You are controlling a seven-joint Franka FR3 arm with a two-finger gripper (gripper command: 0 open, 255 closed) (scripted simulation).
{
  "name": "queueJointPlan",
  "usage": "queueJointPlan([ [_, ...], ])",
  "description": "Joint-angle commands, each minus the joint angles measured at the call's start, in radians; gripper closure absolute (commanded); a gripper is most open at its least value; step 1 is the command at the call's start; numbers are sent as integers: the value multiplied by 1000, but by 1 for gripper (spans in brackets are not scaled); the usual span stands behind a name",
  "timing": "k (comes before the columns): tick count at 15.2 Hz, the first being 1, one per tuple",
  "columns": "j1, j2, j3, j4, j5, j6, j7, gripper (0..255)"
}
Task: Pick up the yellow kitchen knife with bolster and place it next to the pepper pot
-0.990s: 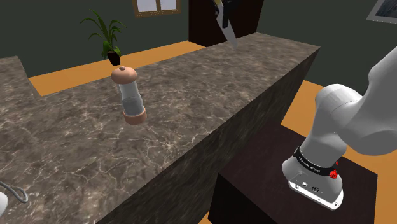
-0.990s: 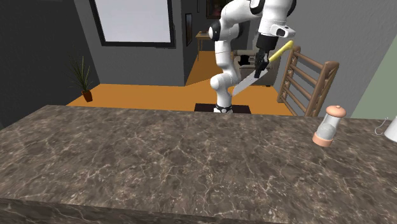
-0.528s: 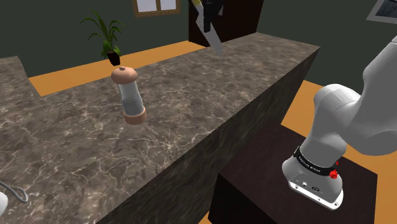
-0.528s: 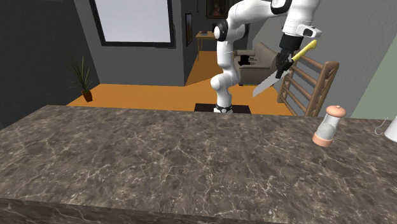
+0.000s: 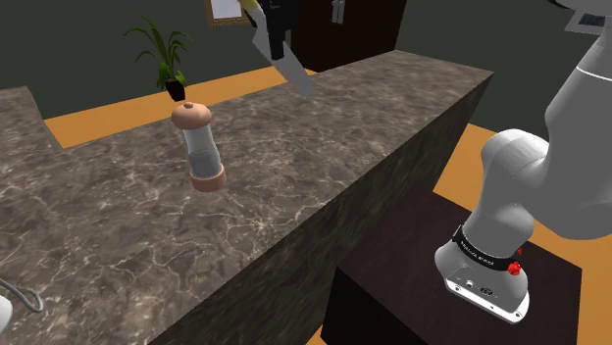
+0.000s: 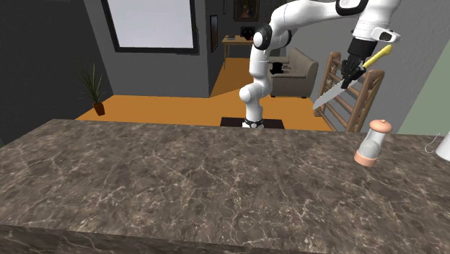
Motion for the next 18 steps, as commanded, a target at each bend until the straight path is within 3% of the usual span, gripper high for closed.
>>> queueJointPlan([
  [1, 9, 27, 9, 20, 6, 6, 21, 255],
  [18, 12, -51, 12, -311, -3, 258, 42, 255],
])
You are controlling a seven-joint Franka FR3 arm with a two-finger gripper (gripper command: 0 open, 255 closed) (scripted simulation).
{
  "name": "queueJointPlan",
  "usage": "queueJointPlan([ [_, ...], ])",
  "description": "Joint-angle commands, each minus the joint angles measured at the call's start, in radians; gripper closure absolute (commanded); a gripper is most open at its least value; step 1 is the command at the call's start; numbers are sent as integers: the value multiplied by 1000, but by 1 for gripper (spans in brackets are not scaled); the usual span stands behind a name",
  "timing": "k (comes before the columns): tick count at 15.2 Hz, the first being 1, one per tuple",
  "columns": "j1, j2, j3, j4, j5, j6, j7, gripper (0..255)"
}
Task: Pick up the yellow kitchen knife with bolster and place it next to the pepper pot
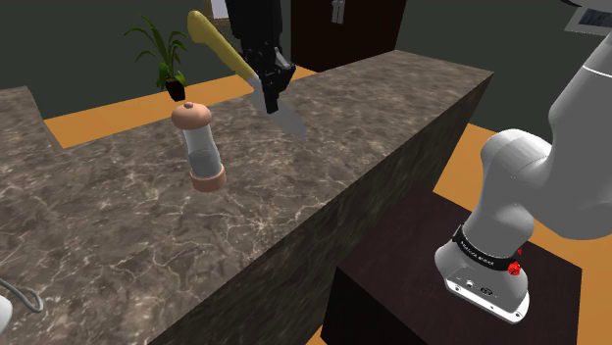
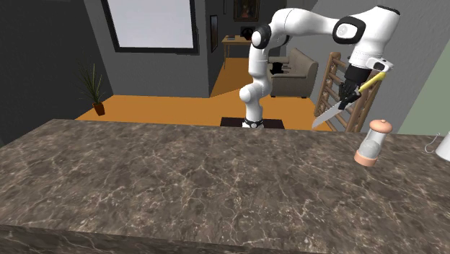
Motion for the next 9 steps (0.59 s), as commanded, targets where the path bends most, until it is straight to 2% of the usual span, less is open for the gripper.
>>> queueJointPlan([
  [1, 0, -7, 0, -35, -1, 29, 1, 255],
  [9, -1, -14, -1, -152, -3, 138, 7, 255],
])
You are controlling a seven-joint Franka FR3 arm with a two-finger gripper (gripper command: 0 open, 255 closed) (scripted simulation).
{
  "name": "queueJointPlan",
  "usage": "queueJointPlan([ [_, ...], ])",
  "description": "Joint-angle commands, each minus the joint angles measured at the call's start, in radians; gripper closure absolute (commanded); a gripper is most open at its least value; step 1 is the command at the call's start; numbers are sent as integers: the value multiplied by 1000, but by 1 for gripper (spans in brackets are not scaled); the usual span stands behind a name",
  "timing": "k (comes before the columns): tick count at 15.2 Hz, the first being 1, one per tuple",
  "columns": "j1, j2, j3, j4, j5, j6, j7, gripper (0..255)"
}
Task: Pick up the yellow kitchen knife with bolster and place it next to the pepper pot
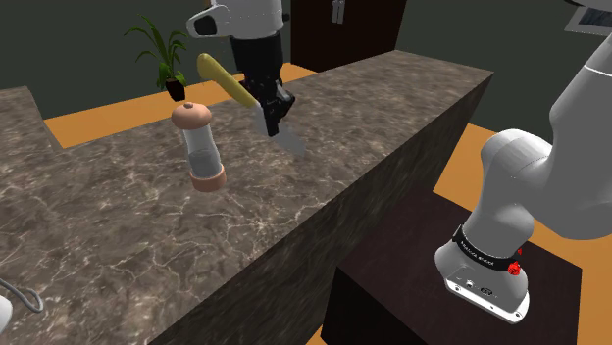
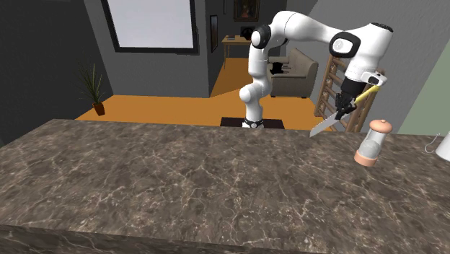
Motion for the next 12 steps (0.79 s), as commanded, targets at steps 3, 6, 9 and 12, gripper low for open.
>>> queueJointPlan([
  [3, -1, -3, -1, -56, -1, 54, 1, 255],
  [6, -2, 0, -2, -93, -1, 94, 3, 255],
  [9, -2, 5, -2, -128, -1, 134, 4, 255],
  [12, -3, 12, -2, -161, -1, 173, 6, 255],
])
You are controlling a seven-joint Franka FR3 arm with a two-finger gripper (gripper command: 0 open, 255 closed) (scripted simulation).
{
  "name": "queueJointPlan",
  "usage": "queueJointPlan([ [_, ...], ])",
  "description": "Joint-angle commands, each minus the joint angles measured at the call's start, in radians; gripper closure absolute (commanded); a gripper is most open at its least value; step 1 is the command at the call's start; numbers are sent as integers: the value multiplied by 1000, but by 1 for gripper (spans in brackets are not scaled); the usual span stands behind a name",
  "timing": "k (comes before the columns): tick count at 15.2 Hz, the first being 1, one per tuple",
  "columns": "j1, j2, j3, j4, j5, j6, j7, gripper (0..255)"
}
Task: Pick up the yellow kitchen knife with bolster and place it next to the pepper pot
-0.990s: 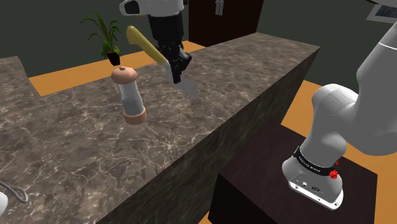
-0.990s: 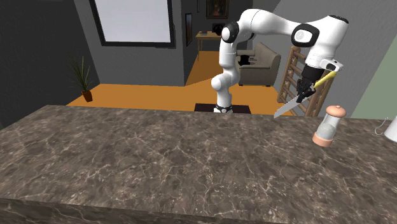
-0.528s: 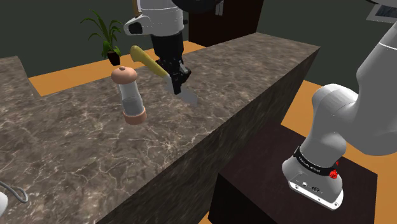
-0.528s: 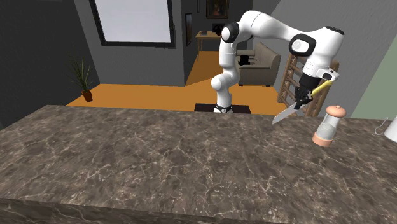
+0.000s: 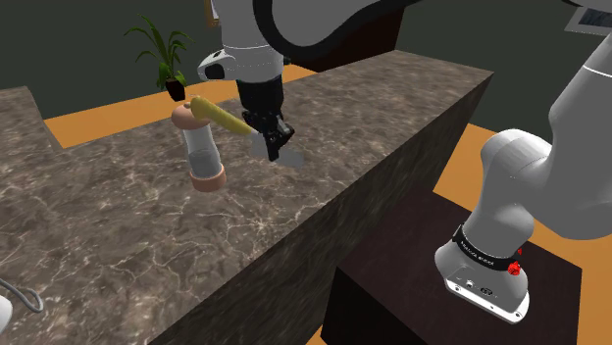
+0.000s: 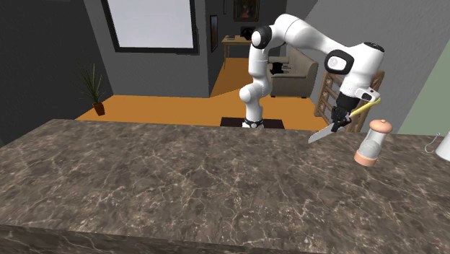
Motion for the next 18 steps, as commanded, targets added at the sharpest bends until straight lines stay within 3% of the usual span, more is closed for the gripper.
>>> queueJointPlan([
  [1, -1, 7, -1, -26, -1, 25, 3, 255],
  [8, -2, 31, -2, -93, 0, 116, 6, 255],
  [16, -2, 33, -2, -97, 0, 122, 6, 255],
  [17, -2, 33, -2, -97, 0, 122, 6, 0],
  [18, -2, 33, -2, -96, 0, 122, 6, 0],
])
